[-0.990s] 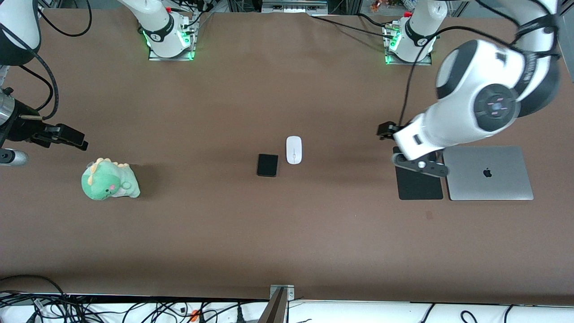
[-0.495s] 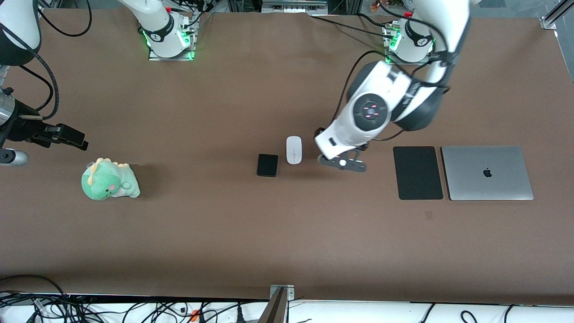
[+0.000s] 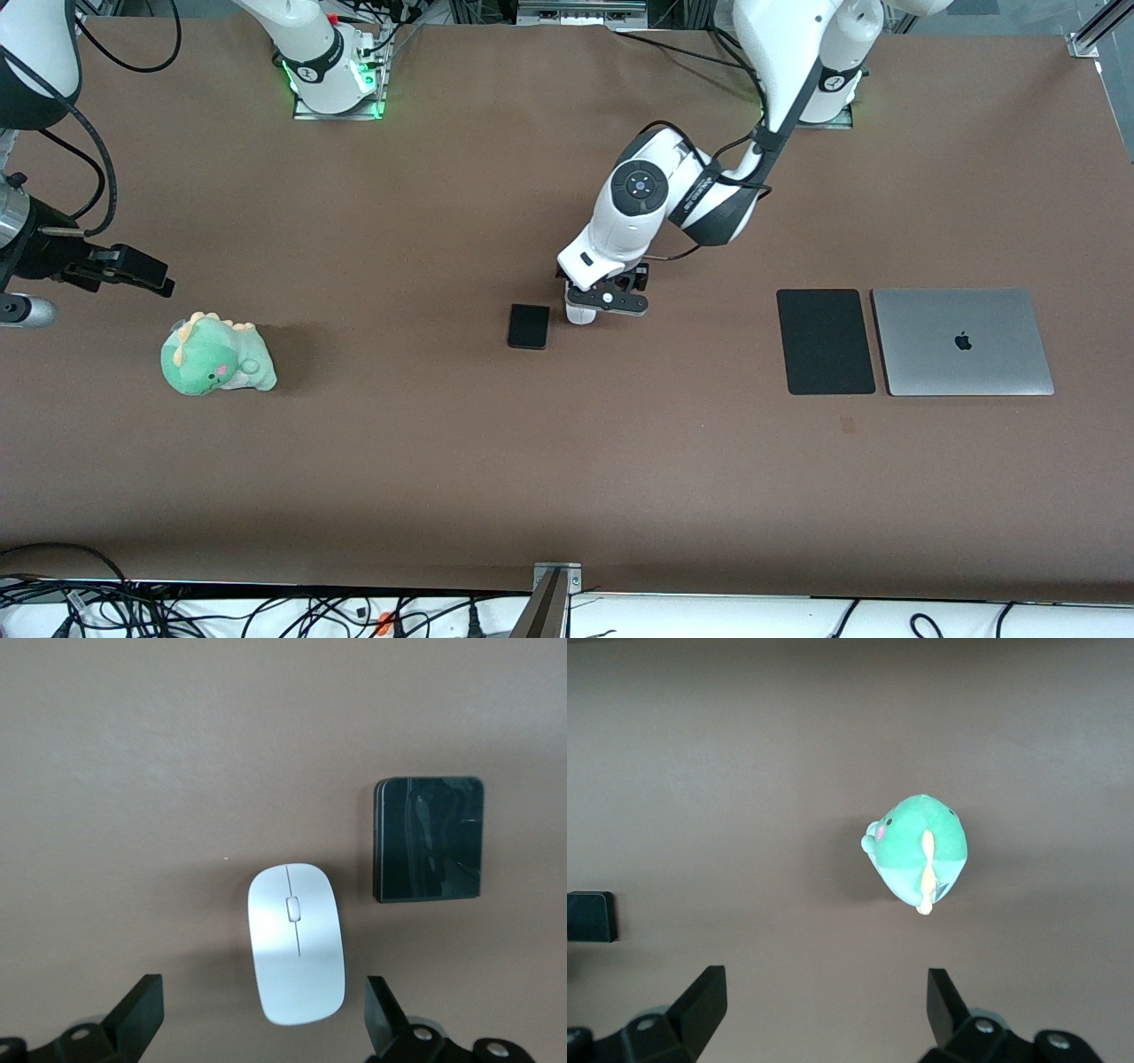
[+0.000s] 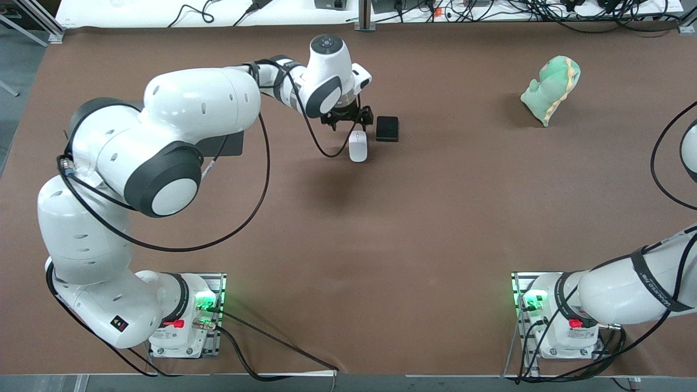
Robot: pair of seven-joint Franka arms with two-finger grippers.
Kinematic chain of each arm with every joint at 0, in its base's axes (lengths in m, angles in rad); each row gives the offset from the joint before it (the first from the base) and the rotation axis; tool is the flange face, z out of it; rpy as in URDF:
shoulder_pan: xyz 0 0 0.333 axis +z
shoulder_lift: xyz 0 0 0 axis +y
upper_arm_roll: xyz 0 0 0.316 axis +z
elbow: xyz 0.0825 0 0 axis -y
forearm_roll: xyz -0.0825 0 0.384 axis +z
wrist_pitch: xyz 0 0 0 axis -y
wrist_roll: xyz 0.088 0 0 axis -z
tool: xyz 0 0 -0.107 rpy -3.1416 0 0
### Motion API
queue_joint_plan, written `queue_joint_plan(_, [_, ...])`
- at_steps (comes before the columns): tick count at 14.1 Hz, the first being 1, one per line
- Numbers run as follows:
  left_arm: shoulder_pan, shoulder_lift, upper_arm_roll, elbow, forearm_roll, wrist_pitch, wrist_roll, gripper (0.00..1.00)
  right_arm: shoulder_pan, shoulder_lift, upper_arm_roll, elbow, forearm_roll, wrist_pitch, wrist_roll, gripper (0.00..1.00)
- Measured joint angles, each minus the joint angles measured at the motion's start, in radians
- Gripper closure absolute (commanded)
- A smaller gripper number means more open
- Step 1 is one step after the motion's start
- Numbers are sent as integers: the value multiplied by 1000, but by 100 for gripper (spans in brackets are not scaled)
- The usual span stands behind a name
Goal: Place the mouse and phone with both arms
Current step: 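Lower the left gripper and close it on the white mouse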
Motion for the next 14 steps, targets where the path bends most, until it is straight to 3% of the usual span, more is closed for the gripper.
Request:
queue_joint_plan(4, [-21, 75, 1, -1, 0, 66, -61, 0, 0, 0, 0, 0, 0, -1, 0, 0])
queue_joint_plan(14, [-43, 107, 2, 0, 0, 121, -110, 0, 3, 0, 0, 0, 0, -1, -1, 0])
